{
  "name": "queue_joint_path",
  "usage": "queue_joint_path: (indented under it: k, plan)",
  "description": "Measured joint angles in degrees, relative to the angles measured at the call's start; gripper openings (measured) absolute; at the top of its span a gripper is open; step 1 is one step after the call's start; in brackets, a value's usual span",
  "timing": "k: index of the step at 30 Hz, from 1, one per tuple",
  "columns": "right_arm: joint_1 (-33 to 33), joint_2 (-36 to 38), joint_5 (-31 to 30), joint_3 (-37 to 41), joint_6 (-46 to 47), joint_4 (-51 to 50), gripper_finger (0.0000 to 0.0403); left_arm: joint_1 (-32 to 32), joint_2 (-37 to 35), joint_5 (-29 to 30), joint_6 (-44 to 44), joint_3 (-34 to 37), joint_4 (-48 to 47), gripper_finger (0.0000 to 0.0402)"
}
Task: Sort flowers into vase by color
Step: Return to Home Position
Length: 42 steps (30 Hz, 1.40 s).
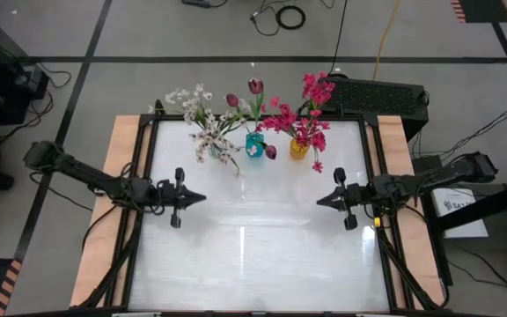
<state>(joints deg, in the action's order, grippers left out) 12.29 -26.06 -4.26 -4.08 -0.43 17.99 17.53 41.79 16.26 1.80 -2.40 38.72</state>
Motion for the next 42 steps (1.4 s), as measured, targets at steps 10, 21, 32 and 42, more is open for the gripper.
queue_joint_path:
  k: [10, 21, 32, 42]
  plan:
    - [-3.4, 0.2, 3.0, 3.4, 2.6, 2.0, 0.0, -1.5, -3.5, -0.7, 0.1, 0.9, -3.3, 0.0]
    - [-8.6, 1.9, 5.7, 3.3, 2.5, -1.0, 0.0, -1.5, -7.4, -0.5, -1.5, 0.9, -9.3, 0.0]
    - [-10.5, 10.4, 5.8, 3.3, 1.4, -7.2, 0.0, -1.4, -15.8, 2.4, -3.1, 2.0, -15.3, 0.0]
    - [-10.5, 19.9, 5.6, 3.2, 0.8, -13.8, 0.0, -1.0, -24.7, 2.1, -3.0, 2.0, -22.9, 0.0]
